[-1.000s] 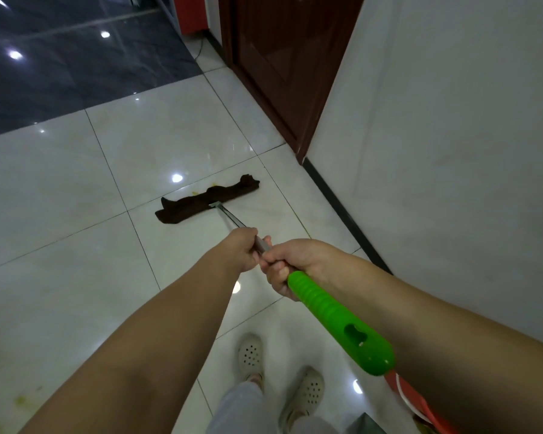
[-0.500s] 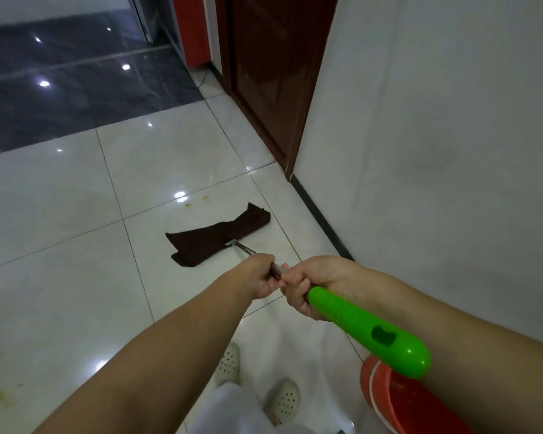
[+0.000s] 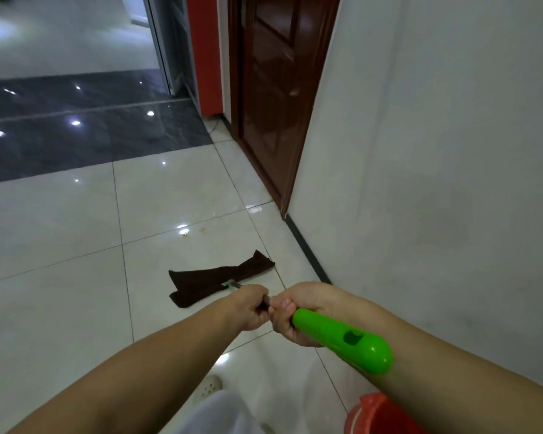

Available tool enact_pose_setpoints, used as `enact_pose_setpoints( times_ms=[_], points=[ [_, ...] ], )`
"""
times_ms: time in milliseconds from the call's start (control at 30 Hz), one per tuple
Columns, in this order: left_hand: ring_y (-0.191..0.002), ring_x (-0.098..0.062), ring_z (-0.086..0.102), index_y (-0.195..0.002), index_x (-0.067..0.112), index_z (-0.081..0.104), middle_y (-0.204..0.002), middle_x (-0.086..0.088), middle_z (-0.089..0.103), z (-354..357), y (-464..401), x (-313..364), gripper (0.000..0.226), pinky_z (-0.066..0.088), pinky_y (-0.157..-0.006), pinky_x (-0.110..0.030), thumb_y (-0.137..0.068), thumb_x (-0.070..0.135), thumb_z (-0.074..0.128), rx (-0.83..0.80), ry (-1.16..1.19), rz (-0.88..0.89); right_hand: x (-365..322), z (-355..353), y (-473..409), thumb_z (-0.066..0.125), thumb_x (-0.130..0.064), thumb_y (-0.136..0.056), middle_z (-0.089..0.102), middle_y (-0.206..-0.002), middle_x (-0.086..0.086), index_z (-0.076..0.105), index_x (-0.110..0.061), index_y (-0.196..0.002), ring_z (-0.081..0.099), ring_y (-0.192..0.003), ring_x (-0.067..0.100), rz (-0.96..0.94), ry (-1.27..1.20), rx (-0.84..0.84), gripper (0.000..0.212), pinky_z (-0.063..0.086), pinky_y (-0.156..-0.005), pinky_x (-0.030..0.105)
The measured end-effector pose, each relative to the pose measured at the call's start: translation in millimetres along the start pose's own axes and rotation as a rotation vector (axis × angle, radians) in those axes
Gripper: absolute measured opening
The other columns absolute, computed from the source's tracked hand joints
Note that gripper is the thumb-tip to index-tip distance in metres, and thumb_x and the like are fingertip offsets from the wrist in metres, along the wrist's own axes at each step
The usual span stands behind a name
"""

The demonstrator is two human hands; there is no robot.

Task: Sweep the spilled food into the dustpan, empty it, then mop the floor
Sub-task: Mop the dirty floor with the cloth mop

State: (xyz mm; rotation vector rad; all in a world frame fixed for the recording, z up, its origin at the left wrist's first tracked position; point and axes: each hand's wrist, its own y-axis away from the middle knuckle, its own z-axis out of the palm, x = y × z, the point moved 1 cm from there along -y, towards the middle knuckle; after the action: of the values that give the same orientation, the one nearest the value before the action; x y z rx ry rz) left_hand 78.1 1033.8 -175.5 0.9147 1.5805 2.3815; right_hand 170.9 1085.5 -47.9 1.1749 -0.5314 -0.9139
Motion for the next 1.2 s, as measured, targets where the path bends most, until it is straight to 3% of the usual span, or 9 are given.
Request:
enact_pose_setpoints(
  times_ms=[167,300,400,633,833,1200],
  points=[
    [-0.052,-0.015,0.042,-0.070,0.003,0.039,-0.060,-0.008,0.037,-9,-15,12,0.028,0.040,-0.030,-0.014,-0.098,0.005,0.033,0.035,0.007,-0.017,-12,15,-9,0.045,-0.003,-0.098,0.038,-0.032,0.006,0.045,-0.004,-0.064,0.031,-0.015,0.009,0.002,0.100,0.024,0.033,0.027,-0.021,0.012],
    [-0.026,-0.014,0.045,-0.068,0.003,0.040,-0.033,-0.007,0.043,-17,-34,29,0.033,0.037,-0.027,-0.013,-0.100,0.010,0.034,0.064,0.096,-0.031,-31,26,-28,0.041,-0.005,-0.099,0.034,-0.030,0.004,0.042,-0.006,-0.064,0.030,-0.015,0.008,0.036,0.148,-0.009,0.036,0.024,-0.023,0.009],
    [-0.024,-0.013,0.045,-0.066,0.002,0.041,-0.027,-0.006,0.043,-21,-46,56,0.035,0.036,-0.026,-0.013,-0.100,0.008,0.034,0.078,0.105,0.005,-59,36,-38,0.041,-0.006,-0.100,0.036,-0.033,0.005,0.044,-0.004,-0.066,0.031,-0.016,0.008,0.052,0.138,0.003,0.034,0.026,-0.023,0.010],
    [-0.019,-0.011,0.043,-0.063,0.003,0.039,-0.025,-0.006,0.041,-43,-71,132,0.035,0.036,-0.026,-0.012,-0.097,0.004,0.033,0.069,0.129,0.027,-130,80,-66,0.044,-0.007,-0.099,0.041,-0.035,0.008,0.045,-0.005,-0.070,0.033,-0.017,0.009,0.059,0.201,0.056,0.029,0.026,-0.021,0.010],
    [-0.020,-0.011,0.044,-0.063,0.005,0.039,-0.026,-0.005,0.042,-69,-101,210,0.035,0.037,-0.028,-0.013,-0.097,0.005,0.034,0.074,0.132,0.042,-200,130,-91,0.046,-0.007,-0.098,0.040,-0.064,0.003,0.047,-0.003,-0.073,0.034,-0.019,0.009,0.070,0.150,0.061,0.026,0.027,-0.021,0.011],
    [-0.020,-0.010,0.040,-0.066,0.006,0.038,-0.028,-0.005,0.040,-109,-154,310,0.033,0.041,-0.030,-0.015,-0.099,0.008,0.036,0.074,0.223,0.019,-284,195,-136,0.043,-0.004,-0.098,0.038,-0.062,0.002,0.047,-0.006,-0.071,0.032,-0.019,0.006,0.043,0.130,0.077,0.027,0.026,-0.022,0.010]
  ],
)
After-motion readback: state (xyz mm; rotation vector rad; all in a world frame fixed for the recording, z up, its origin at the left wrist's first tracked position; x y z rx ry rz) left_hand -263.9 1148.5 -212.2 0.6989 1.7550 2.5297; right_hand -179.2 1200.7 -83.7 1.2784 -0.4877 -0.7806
